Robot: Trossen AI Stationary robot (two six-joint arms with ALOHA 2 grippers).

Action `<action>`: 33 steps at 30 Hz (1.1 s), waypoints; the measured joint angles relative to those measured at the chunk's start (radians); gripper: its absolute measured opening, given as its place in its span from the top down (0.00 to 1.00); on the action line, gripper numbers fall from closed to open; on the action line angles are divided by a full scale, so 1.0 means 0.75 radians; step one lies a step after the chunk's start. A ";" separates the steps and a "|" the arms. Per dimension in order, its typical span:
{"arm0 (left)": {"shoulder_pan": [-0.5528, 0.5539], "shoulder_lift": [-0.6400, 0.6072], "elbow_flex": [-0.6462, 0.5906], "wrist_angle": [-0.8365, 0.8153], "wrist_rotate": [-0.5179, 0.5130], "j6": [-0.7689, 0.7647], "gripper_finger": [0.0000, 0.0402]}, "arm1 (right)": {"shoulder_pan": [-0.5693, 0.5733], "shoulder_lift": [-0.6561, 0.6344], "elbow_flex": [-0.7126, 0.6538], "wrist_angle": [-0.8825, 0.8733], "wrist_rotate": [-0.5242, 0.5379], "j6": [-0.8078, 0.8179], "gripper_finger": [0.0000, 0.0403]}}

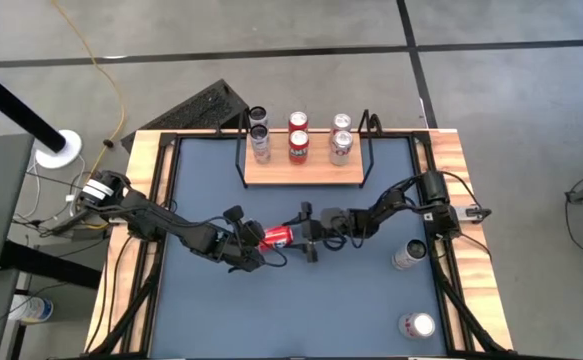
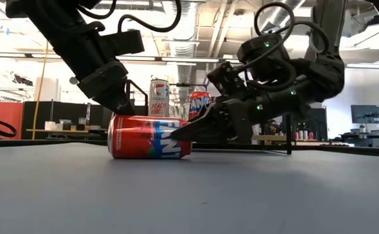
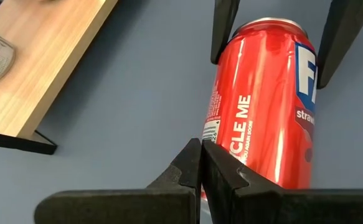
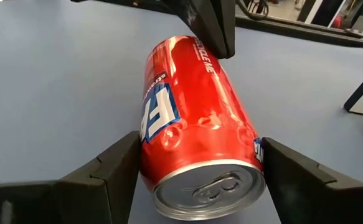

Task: Place canned beverage on shelf
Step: Put the red soda can on the shelf aligned with the other red soda cans

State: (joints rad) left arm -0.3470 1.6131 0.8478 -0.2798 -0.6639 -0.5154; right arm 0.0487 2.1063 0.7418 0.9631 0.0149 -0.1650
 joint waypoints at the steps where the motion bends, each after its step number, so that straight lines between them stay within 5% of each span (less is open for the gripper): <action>1: 0.000 0.000 0.000 0.000 0.000 -0.001 1.00 | 0.001 0.000 0.004 -0.010 -0.006 -0.001 0.28; 33: 0.000 0.001 -0.001 0.010 0.019 -0.007 1.00 | -0.034 -0.005 0.083 -0.276 -0.160 0.005 0.28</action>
State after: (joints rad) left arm -0.3470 1.6138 0.8474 -0.2726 -0.6496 -0.5205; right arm 0.0235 2.1025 0.8040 0.7559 -0.1055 -0.1615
